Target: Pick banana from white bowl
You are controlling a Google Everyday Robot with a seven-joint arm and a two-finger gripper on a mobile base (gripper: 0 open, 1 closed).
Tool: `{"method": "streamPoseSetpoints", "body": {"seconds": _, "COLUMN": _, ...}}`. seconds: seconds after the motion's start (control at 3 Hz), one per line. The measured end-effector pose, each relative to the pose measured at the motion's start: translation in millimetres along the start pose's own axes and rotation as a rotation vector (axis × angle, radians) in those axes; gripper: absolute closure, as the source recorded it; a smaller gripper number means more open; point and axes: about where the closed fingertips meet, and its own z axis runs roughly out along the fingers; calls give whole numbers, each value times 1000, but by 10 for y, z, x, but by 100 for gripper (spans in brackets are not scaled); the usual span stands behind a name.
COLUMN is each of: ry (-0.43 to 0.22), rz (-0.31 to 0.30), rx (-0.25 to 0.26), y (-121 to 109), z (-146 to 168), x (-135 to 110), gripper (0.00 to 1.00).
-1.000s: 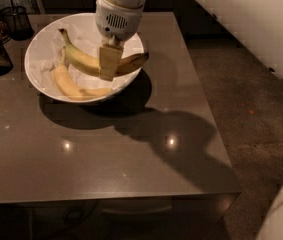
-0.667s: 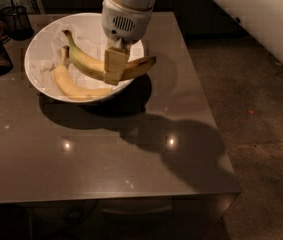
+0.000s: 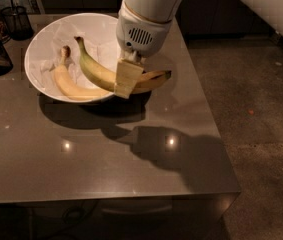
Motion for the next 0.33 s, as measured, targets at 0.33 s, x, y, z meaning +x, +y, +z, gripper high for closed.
{"method": "streamPoseSetpoints", "body": {"seconds": 0.33, "ry": 1, "rz": 2, "rx": 0, "y": 7, "z": 0, "x": 13, "gripper": 100}}
